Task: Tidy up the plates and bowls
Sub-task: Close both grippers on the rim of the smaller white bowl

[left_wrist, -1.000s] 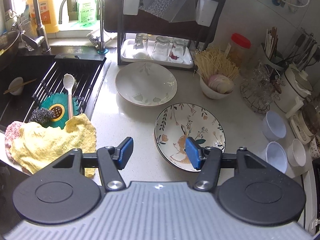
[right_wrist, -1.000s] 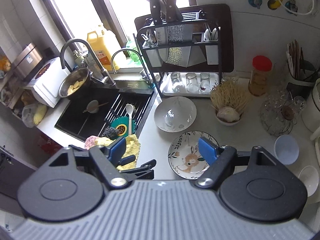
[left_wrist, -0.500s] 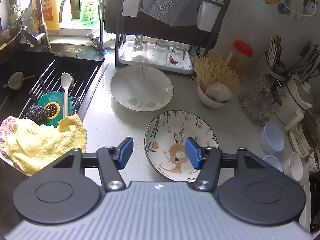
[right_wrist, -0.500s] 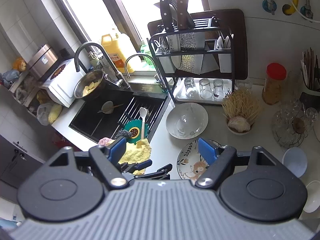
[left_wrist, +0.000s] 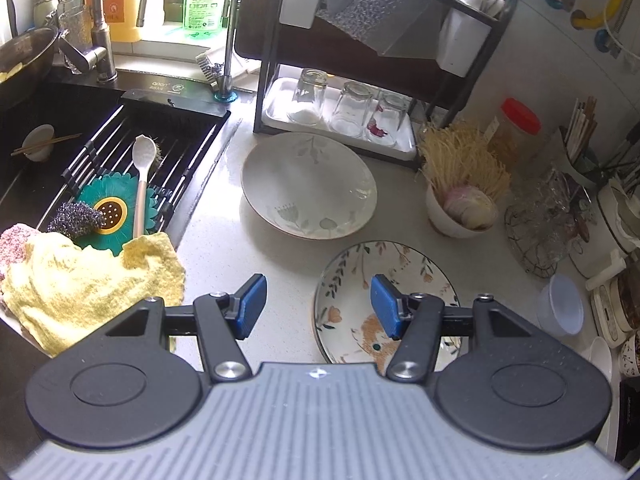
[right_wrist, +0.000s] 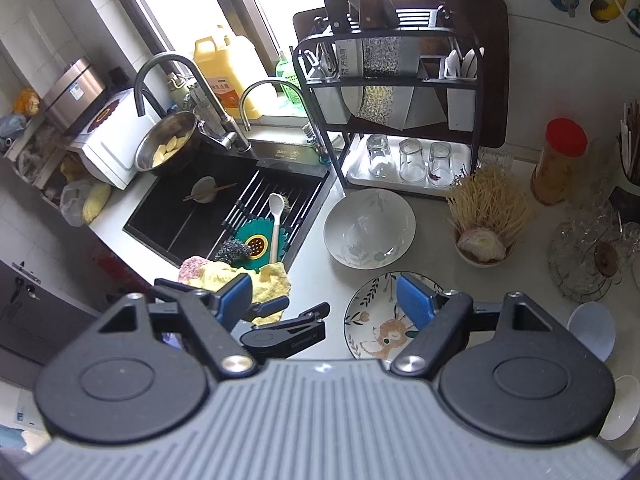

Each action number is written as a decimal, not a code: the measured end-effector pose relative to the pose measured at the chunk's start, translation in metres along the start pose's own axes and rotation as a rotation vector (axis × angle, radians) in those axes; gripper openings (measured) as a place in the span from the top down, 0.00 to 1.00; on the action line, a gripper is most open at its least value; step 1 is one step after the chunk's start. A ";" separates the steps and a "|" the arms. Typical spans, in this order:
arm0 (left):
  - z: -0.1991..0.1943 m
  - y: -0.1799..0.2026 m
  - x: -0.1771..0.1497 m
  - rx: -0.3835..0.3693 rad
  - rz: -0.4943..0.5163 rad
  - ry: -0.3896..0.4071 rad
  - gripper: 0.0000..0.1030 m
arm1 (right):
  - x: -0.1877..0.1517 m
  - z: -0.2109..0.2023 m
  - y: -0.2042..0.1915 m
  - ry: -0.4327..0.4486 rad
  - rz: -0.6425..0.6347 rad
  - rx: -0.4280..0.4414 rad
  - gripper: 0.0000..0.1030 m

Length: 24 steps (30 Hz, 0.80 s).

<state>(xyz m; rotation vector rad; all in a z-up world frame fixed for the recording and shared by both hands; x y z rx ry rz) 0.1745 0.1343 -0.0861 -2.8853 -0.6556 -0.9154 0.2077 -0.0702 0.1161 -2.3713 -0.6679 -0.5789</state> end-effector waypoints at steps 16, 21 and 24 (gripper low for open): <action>0.106 -0.043 0.081 -0.049 0.028 -0.063 0.39 | 0.063 0.104 0.033 0.040 0.041 -0.174 0.22; 0.140 -0.057 0.096 -0.066 0.017 -0.092 0.39 | 0.063 0.153 0.061 0.080 0.028 -0.234 0.22; 0.156 -0.066 0.103 -0.073 0.011 -0.103 0.38 | 0.051 0.185 0.085 0.074 0.061 -0.267 0.22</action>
Point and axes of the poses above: each gripper's, at about its wrist camera, not at the fingertips, and z roughly the way its jaws point, y to its right, x to its top, the point moved 3 cm from there along z, roughly the way its jaws point, and after that the axes turned 10 degrees about x, right-handed, at the moved point
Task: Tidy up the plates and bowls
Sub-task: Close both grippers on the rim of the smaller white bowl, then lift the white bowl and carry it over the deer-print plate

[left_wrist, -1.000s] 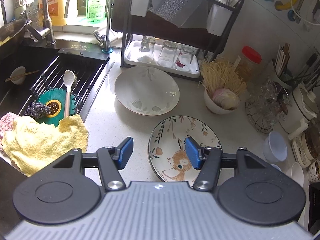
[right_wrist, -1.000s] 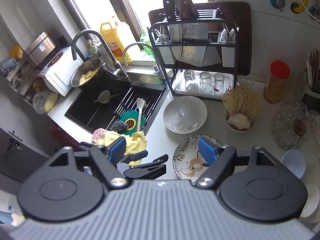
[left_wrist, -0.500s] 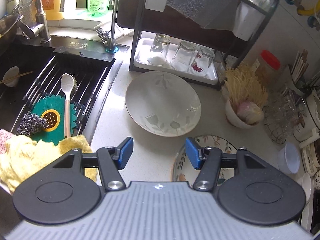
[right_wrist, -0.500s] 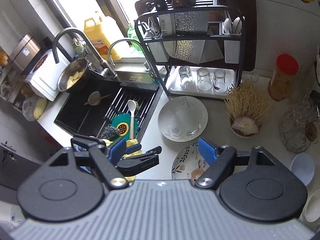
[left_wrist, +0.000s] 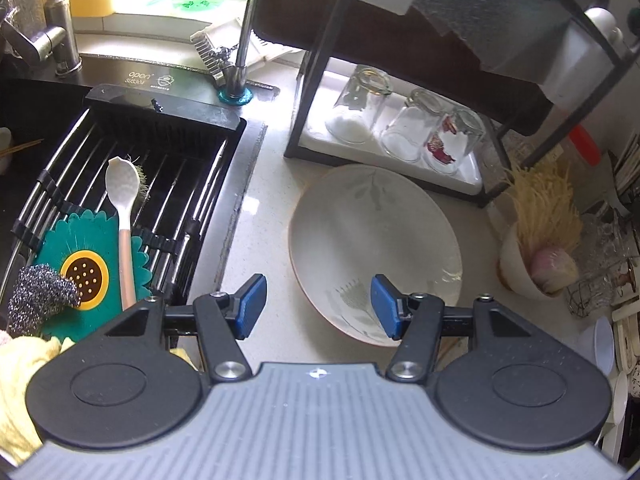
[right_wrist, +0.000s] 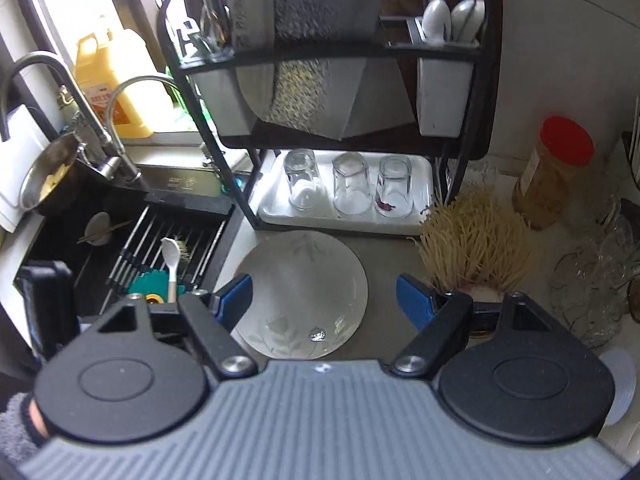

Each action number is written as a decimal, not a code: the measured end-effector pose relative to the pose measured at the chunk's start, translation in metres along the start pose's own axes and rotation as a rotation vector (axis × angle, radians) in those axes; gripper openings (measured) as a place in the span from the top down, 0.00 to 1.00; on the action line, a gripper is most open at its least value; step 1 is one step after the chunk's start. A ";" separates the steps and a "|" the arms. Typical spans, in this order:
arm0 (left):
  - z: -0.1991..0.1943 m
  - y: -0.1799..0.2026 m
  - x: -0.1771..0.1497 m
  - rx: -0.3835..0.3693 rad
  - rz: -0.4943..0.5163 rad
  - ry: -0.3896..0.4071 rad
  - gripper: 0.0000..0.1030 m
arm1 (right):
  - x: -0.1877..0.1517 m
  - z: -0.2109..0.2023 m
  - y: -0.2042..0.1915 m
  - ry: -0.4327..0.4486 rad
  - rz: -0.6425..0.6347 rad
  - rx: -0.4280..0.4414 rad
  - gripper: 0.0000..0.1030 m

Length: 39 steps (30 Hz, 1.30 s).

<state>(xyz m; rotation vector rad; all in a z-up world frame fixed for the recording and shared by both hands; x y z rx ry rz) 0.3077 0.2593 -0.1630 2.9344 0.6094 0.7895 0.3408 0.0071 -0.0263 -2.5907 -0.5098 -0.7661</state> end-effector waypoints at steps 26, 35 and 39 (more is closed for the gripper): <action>0.091 -0.005 0.035 -0.145 0.020 -0.103 0.54 | -0.049 0.149 0.086 -0.043 0.362 0.040 0.50; 0.107 -0.003 0.037 -0.127 0.060 -0.114 0.79 | -0.059 0.169 0.091 -0.057 0.369 0.042 0.76; 0.107 -0.004 0.037 -0.122 0.055 -0.107 0.85 | -0.056 0.171 0.090 -0.026 0.355 0.051 0.86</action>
Point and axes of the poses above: each gripper's, at about its wrist camera, not at the fingertips, and z roughly the way its jaws point, y to its right, x to its top, the point moved 3 cm from there along z, roughly the way its jaws point, and after that the axes turned 10 degrees about x, right-handed, at the moved point
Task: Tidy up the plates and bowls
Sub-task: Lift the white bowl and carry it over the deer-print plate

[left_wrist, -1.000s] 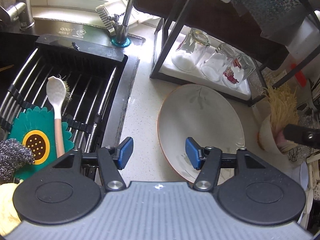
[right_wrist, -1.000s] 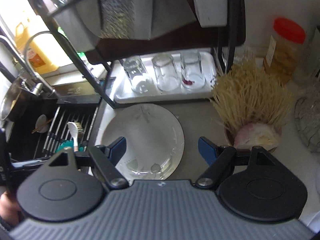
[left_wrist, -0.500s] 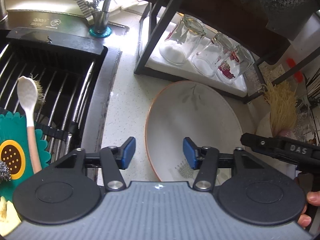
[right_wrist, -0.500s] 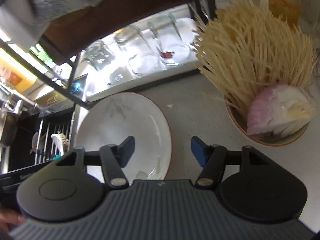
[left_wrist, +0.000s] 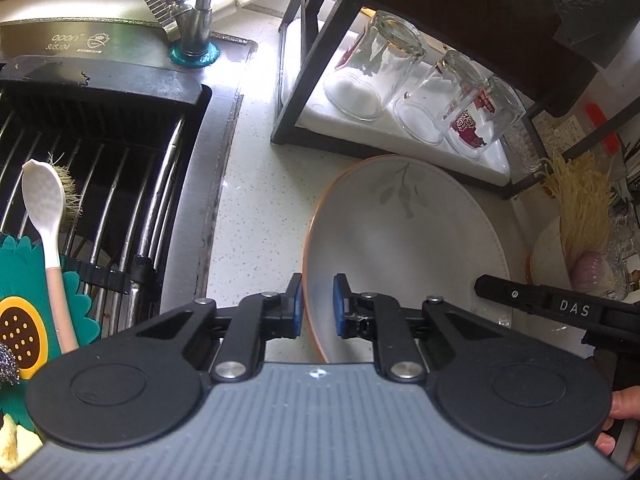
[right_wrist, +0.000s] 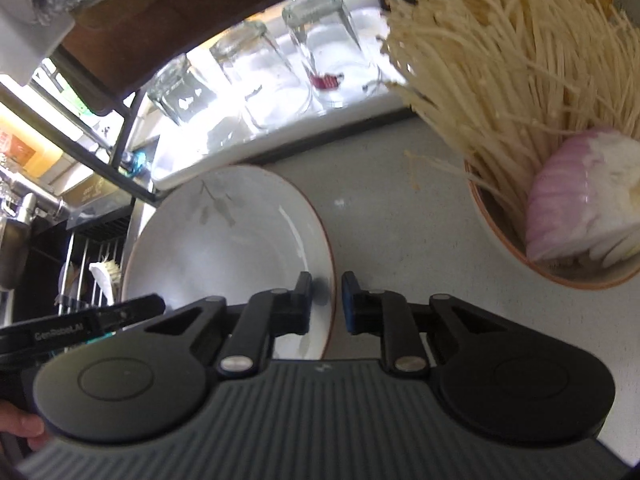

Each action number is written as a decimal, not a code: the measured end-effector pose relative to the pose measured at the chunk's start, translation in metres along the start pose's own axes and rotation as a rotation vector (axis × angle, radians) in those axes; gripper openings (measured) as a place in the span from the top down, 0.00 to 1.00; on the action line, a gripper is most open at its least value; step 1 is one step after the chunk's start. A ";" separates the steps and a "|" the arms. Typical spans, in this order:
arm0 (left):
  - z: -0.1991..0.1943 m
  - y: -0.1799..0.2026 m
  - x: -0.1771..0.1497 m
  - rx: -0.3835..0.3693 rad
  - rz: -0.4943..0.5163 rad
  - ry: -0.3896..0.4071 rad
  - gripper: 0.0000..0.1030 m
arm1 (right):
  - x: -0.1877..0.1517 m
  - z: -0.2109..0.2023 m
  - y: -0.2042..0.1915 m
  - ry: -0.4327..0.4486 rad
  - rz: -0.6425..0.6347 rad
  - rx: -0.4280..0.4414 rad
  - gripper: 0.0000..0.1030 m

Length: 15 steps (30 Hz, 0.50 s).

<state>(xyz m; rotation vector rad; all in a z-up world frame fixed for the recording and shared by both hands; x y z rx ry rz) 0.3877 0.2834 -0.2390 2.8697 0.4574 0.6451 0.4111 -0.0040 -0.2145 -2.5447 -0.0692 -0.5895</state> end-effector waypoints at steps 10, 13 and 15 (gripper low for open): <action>-0.007 0.004 -0.002 0.006 0.022 0.013 0.85 | 0.003 -0.006 0.002 0.009 -0.025 0.044 0.86; -0.014 0.006 -0.001 0.007 0.026 0.025 0.85 | 0.004 -0.013 0.002 0.014 -0.023 0.059 0.86; -0.021 0.007 0.001 0.009 0.025 0.036 0.85 | 0.005 -0.017 0.001 0.017 -0.023 0.068 0.86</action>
Point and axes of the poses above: each gripper's, at about its wrist camera, not at the fingertips, and z roughly the way its jaws point, y to its right, x to its top, the point moved 3 cm from there along z, roughly the way its jaws point, and after that the axes turned 10 degrees about x, right-handed, at the moved point
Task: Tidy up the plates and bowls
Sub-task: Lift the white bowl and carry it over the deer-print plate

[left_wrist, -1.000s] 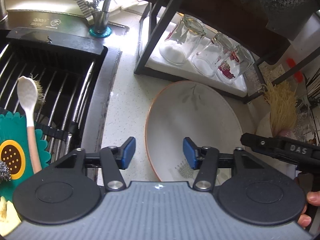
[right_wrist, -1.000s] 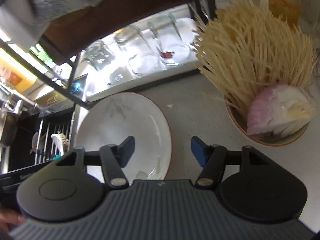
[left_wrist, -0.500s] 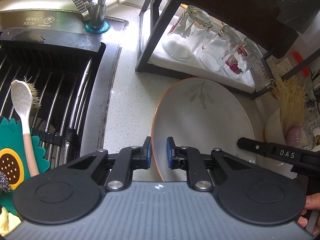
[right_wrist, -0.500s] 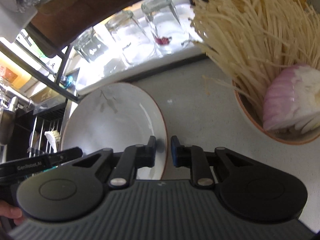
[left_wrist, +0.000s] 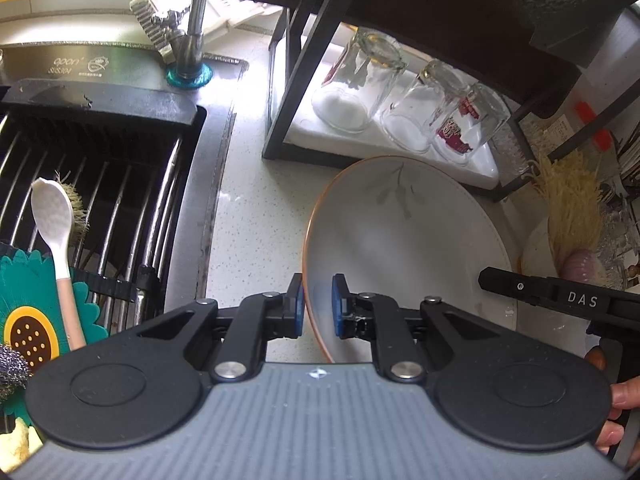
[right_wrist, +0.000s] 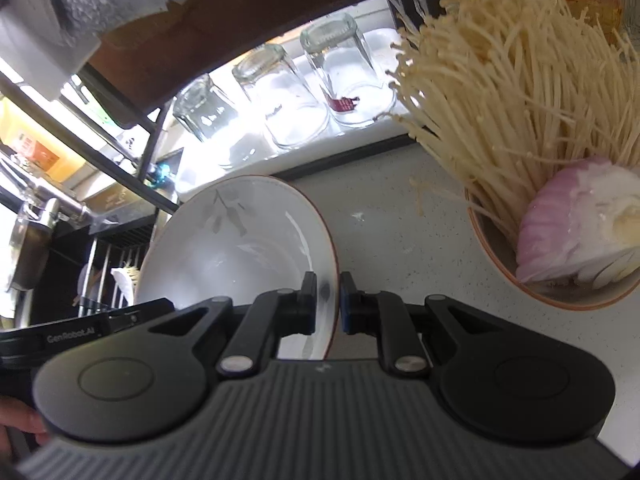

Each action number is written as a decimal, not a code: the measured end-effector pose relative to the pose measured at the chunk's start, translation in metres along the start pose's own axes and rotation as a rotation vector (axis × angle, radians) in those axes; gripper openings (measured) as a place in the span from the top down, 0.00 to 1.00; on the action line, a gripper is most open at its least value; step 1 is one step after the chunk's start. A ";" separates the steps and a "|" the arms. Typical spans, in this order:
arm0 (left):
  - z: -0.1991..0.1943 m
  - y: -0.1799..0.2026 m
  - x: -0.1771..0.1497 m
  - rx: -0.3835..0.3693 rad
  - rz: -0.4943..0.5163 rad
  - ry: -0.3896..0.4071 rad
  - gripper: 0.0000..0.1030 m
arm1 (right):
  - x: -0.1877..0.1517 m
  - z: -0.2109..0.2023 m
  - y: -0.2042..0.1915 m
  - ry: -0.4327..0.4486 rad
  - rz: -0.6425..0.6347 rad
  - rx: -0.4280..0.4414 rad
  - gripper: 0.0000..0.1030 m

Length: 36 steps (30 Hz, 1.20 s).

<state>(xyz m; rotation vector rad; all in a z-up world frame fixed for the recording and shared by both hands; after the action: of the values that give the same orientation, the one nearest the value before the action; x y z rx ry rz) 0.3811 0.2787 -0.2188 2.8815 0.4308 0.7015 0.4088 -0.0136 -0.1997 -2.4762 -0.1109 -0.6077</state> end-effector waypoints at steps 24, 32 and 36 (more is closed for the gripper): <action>-0.109 0.060 -0.032 -0.045 0.032 0.142 0.87 | -0.023 -0.123 -0.010 0.128 -0.043 0.052 0.86; -0.121 0.100 -0.072 -0.065 0.059 0.123 0.87 | -0.053 -0.163 0.019 0.150 -0.022 0.026 0.86; -0.122 0.111 -0.093 -0.070 0.059 0.101 0.87 | -0.068 -0.175 0.028 0.154 -0.020 0.001 0.86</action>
<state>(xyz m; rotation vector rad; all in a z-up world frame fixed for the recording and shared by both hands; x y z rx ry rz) 0.2720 0.1537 -0.1285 2.8128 0.3276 0.8565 0.2839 -0.1307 -0.1173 -2.4201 -0.0760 -0.8041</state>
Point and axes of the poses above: each gripper's, at about its wrist camera, not at the fingertips, and z roughly the way its jaws point, y to its right, x to its top, the point moved 3 cm from there along z, roughly the way its jaws point, and after that the axes turned 10 degrees about x, right-handed, at the moved point
